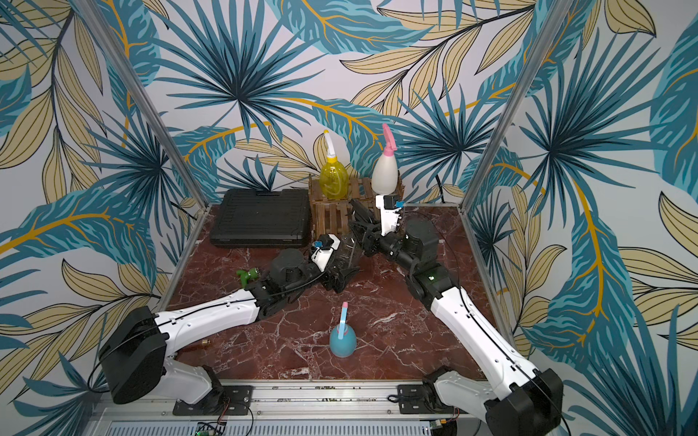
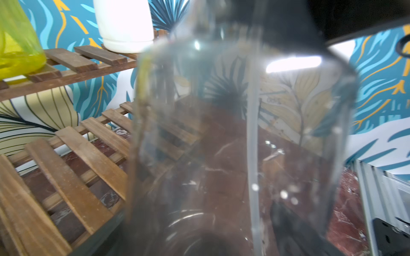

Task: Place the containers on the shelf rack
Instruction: 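Pick up a container from the center of the board, then place the container on the shelf.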

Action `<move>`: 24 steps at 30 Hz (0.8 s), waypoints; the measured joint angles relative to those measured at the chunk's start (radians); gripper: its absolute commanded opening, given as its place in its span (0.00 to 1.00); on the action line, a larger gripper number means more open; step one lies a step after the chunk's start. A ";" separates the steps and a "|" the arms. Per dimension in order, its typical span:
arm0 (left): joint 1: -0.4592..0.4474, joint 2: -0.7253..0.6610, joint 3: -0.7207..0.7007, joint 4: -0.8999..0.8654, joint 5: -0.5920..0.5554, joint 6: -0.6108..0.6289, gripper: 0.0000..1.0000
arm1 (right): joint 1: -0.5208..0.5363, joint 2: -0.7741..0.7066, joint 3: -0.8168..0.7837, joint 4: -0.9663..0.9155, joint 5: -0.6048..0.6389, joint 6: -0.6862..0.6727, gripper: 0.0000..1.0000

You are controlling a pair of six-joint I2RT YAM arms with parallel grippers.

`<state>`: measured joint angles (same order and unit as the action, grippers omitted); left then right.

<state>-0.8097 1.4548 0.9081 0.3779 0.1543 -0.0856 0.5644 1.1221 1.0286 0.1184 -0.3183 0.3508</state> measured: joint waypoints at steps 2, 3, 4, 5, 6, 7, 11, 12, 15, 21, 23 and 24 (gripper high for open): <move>0.003 -0.026 -0.008 -0.008 0.018 -0.002 1.00 | 0.002 -0.037 -0.018 -0.012 0.042 -0.028 0.10; 0.006 -0.044 -0.012 -0.013 0.027 -0.005 1.00 | 0.002 -0.056 -0.025 -0.018 0.065 -0.044 0.09; 0.009 -0.063 -0.016 -0.017 0.035 -0.008 1.00 | 0.002 -0.075 -0.032 -0.021 0.089 -0.059 0.09; 0.014 -0.084 -0.021 -0.019 0.046 -0.014 1.00 | 0.002 -0.095 -0.042 -0.026 0.115 -0.076 0.08; 0.024 -0.109 -0.027 -0.023 0.056 -0.021 1.00 | 0.002 -0.114 -0.051 -0.029 0.140 -0.089 0.08; 0.037 -0.132 -0.032 -0.030 0.067 -0.027 1.00 | 0.002 -0.135 -0.063 -0.035 0.166 -0.104 0.08; 0.109 -0.219 -0.038 -0.078 0.082 -0.057 1.00 | 0.002 -0.182 -0.093 -0.048 0.266 -0.156 0.06; 0.125 -0.236 -0.038 -0.092 0.081 -0.060 1.00 | 0.002 -0.184 -0.094 -0.048 0.287 -0.167 0.06; 0.177 -0.283 -0.040 -0.141 0.068 -0.060 1.00 | 0.000 -0.171 -0.094 -0.047 0.344 -0.210 0.05; 0.251 -0.351 -0.102 -0.156 0.050 -0.052 1.00 | -0.027 -0.035 -0.075 -0.031 0.390 -0.296 0.04; 0.261 -0.361 -0.129 -0.149 0.047 -0.052 1.00 | -0.039 0.018 -0.062 -0.013 0.393 -0.318 0.04; 0.263 -0.364 -0.140 -0.146 0.045 -0.052 1.00 | -0.045 0.042 -0.055 -0.005 0.393 -0.327 0.04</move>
<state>-0.5465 1.0908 0.7677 0.2317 0.1997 -0.1375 0.5198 1.1641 0.9733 0.1135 0.0746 0.0242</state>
